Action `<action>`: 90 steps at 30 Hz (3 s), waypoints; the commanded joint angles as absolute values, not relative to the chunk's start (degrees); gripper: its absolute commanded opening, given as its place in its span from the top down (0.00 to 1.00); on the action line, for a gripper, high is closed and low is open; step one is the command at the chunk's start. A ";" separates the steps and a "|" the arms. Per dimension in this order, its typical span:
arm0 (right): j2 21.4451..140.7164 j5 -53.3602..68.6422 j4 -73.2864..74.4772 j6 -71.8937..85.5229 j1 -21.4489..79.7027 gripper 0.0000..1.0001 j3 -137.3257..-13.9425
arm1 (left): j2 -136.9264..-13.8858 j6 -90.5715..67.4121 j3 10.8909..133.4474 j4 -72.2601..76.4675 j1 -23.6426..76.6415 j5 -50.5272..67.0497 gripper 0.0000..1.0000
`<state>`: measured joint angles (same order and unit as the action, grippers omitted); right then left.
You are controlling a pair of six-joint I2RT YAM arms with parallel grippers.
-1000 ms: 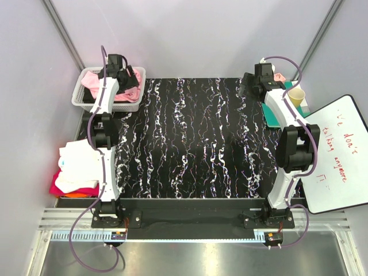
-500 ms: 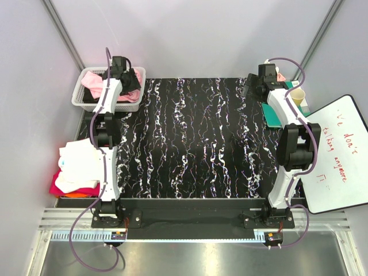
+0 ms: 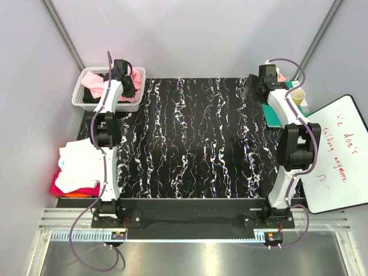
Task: Fold and stack the t-shirts
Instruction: Grab crumpled tshirt from bin with the left arm, then move the tshirt to the center of the board
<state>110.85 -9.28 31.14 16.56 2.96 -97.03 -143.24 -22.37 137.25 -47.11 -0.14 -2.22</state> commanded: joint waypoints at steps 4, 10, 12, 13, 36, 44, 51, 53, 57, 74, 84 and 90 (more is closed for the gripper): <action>107.67 -8.09 29.79 16.96 2.64 0.00 -95.10 | -134.22 -20.66 137.37 -46.49 -0.26 -4.48 1.00; 106.79 -7.82 29.62 17.05 2.55 0.00 -93.87 | -125.17 -18.72 140.80 -46.06 -0.26 -3.87 1.00; 106.61 -7.65 29.62 17.22 2.64 0.00 -93.43 | -121.93 -18.20 141.67 -45.53 -0.26 -2.82 1.00; 106.35 -7.47 29.53 17.23 2.55 0.00 -93.25 | -120.77 -17.93 141.94 -45.35 -0.26 -2.46 1.00; 99.23 -9.40 29.27 16.53 2.55 0.00 -89.30 | -105.46 -20.83 137.80 -42.62 27.12 18.08 1.00; 94.75 -13.09 29.53 16.44 0.88 0.00 -85.70 | -109.26 -26.45 149.43 -41.75 38.58 29.63 1.00; 93.60 -13.18 29.44 16.17 0.61 0.00 -84.82 | -91.77 -28.54 120.97 -41.84 35.43 8.45 1.00; 93.43 -13.27 29.44 15.82 0.61 0.00 -84.73 | -87.90 -31.88 112.18 -42.62 31.06 5.82 1.00; 93.43 -12.22 29.44 16.00 0.61 0.00 -84.55 | -85.87 -34.71 100.04 -47.27 23.13 7.11 1.00; 95.53 4.39 34.98 13.63 8.69 0.00 -83.49 | -105.48 -30.59 86.75 -66.88 10.56 8.01 0.39; 105.02 11.67 38.50 15.38 15.99 0.05 -91.13 | -102.56 -22.68 107.38 -71.01 16.69 -2.20 0.04; 112.93 11.61 42.18 16.08 17.58 0.10 -101.15 | -111.51 -21.27 116.78 -68.74 21.00 4.56 0.03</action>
<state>110.13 10.00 39.88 15.27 16.38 -94.63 -105.43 -23.97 111.68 -69.52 19.18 1.34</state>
